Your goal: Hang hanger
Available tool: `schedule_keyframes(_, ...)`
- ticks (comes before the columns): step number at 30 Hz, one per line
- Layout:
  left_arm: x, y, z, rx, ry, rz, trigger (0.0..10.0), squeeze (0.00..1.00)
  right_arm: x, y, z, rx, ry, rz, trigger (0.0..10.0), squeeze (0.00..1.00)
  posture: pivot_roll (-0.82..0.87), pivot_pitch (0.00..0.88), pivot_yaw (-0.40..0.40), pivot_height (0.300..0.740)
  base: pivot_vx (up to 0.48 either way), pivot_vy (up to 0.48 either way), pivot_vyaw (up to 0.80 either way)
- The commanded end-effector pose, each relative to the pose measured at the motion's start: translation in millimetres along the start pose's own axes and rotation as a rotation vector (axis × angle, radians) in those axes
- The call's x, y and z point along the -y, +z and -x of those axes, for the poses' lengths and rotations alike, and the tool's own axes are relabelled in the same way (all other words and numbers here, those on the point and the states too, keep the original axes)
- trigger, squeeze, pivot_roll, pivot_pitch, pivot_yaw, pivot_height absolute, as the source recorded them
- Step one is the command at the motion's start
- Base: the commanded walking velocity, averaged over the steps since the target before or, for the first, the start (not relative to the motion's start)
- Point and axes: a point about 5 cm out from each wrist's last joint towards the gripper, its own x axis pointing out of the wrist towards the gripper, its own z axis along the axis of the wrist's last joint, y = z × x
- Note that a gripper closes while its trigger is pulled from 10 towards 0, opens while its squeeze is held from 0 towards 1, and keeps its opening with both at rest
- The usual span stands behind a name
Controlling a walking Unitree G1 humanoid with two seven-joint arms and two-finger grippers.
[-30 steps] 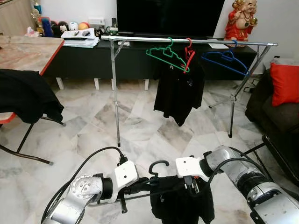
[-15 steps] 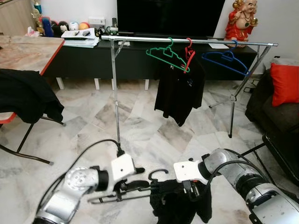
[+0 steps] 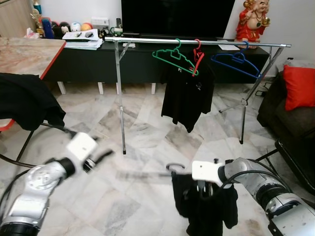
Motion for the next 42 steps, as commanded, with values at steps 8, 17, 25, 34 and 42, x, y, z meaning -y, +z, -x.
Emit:
schedule_keyframes(8, 28.8, -52.7, 12.8, -0.105, 0.172, 0.222, 10.0, 0.0, 21.3, 28.4, 2.7, 0.109, -0.132, -0.047, 0.0, 0.0, 0.12, 0.084, -0.102, 0.74, 0.0, 0.0, 0.0)
schedule_keyframes(17, 72.0, -96.4, 14.1, -0.246, 0.123, 0.371, 10.0, 0.0, 45.4, 73.9, 11.9, 0.251, -0.206, -0.01, 0.0, 0.0, 0.12, 0.081, -0.101, 0.74, 0.0, 0.0, 0.0)
schedule_keyframes(25, 101.0, -104.2, 4.8, -0.254, 0.096, 0.449, 10.0, 0.0, 39.4, 113.2, 7.1, 0.403, -0.131, 0.029, 0.0, 0.0, 0.1, 0.089, -0.109, 0.74, 0.0, 0.0, 0.0)
schedule_keyframes(34, 111.1, -96.2, -11.8, -0.209, 0.091, 0.525, 10.0, 0.0, 22.6, 133.7, -2.0, 0.486, -0.04, 0.06, 0.0, 0.0, 0.08, 0.088, -0.115, 0.74, 0.0, 0.0, 0.0)
schedule_keyframes(42, 119.2, -97.5, -14.7, -0.22, 0.071, 0.517, 10.0, 0.0, 20.6, 144.1, 0.8, 0.534, -0.017, 0.083, 0.0, 0.0, 0.07, 0.077, -0.118, 0.74, 0.0, 0.0, 0.0)
